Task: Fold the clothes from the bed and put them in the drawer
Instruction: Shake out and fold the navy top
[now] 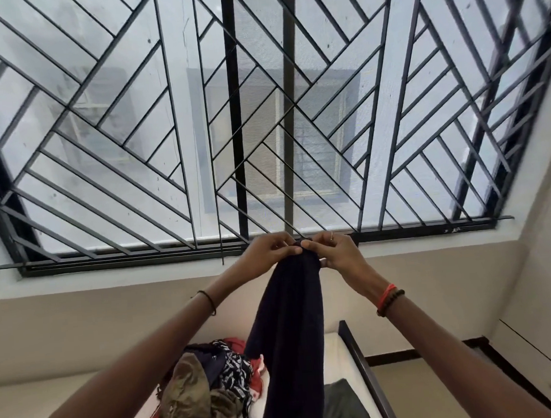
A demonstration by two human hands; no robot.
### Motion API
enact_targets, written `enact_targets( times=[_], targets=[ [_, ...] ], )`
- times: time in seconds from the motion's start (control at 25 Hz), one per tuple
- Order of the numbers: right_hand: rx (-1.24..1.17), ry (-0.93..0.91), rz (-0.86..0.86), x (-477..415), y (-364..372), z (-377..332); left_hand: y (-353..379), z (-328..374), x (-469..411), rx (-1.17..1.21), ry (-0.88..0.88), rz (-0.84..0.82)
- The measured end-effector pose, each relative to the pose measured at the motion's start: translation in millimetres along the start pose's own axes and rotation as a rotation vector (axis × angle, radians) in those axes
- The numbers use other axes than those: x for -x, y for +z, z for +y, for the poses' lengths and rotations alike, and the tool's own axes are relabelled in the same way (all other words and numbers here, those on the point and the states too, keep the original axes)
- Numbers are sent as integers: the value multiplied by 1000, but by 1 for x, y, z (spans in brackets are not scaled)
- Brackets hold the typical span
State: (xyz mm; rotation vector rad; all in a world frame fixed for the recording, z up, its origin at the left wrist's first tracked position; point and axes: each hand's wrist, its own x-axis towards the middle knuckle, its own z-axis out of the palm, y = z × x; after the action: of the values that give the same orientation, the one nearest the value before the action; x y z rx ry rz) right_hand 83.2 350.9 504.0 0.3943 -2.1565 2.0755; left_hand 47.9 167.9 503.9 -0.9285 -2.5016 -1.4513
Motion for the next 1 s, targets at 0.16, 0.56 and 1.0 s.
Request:
enact_targets(
  times=[0.16,0.56,1.0],
  targets=[
    [-43,70,-205,11,4,6,-16,11,-4,-49,18,29],
    [382,328,-672,26,0,37,-73,23,3,-44,9,219],
    [1328,226,-687,-8,-50,19,-72,-21,37,-447,-40,-495]
  ],
)
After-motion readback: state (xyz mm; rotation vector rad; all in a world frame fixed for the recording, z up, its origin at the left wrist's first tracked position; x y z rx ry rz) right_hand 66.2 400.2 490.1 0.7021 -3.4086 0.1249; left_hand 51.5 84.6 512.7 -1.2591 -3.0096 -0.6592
